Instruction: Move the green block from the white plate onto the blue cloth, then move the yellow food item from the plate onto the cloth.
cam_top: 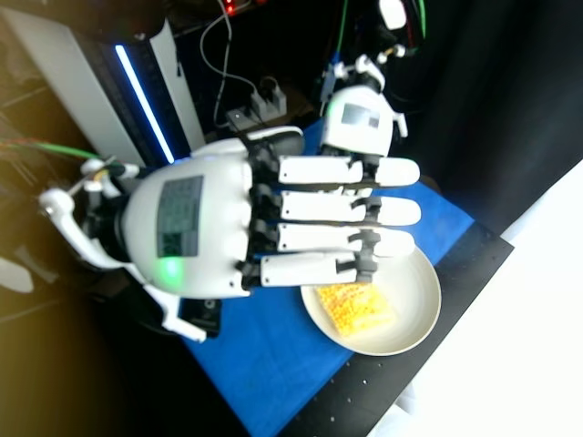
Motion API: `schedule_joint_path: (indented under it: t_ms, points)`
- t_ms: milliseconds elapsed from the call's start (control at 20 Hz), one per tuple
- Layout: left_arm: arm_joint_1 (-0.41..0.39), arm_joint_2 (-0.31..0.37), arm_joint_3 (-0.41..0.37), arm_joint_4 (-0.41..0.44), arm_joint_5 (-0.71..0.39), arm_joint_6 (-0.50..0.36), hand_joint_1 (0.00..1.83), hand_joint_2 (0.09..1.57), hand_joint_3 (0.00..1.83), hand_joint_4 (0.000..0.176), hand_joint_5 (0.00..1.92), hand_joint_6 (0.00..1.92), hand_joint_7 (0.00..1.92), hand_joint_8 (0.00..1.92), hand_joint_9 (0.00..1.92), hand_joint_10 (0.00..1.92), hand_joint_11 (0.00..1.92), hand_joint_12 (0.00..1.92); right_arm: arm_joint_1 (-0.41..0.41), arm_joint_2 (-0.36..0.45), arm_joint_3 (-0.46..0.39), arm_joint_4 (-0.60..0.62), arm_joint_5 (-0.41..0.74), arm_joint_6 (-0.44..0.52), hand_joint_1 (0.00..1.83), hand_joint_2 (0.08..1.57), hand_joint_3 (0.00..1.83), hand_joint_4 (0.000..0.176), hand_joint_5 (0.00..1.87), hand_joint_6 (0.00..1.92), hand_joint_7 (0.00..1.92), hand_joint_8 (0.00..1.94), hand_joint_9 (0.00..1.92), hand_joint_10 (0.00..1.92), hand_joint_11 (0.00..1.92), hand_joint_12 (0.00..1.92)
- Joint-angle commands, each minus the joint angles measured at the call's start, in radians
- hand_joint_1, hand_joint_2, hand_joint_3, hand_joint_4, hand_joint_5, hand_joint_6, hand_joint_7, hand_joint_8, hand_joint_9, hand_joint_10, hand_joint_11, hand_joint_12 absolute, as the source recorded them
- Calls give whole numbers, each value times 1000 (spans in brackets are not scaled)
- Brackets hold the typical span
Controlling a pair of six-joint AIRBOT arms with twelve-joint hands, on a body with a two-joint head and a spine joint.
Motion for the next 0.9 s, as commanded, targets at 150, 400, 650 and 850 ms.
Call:
schedule_joint_path:
  t_ms: [150, 400, 650, 850]
  points:
    - [19, -14, 25, -21, -42, -63, 1263, 1124, 0, 0, 959, 754, 999, 1204, 1021, 1032, 842, 1323, 16, -3, 4, 29, 115, 4, 362, 861, 0, 27, 286, 2, 425, 6, 499, 11, 0, 1546]
    - [23, -18, 27, -21, -49, -69, 1265, 1113, 1, 0, 983, 731, 1007, 1177, 948, 1023, 761, 1355, 16, -3, 4, 29, 115, 4, 408, 884, 0, 35, 304, 7, 422, 4, 501, 7, 6, 1488]
    - [23, -13, 27, -18, -86, -108, 859, 859, 0, 2, 884, 129, 794, 596, 652, 1129, 560, 1508, 16, -3, 4, 29, 115, 4, 375, 913, 4, 24, 312, 4, 441, 3, 530, 14, 28, 1504]
    - [22, -7, 27, -16, -111, -127, 673, 812, 0, 0, 860, 29, 654, 967, 594, 1386, 536, 1629, 16, -4, 4, 29, 115, 4, 419, 926, 4, 37, 325, 5, 453, 4, 540, 12, 52, 1477]
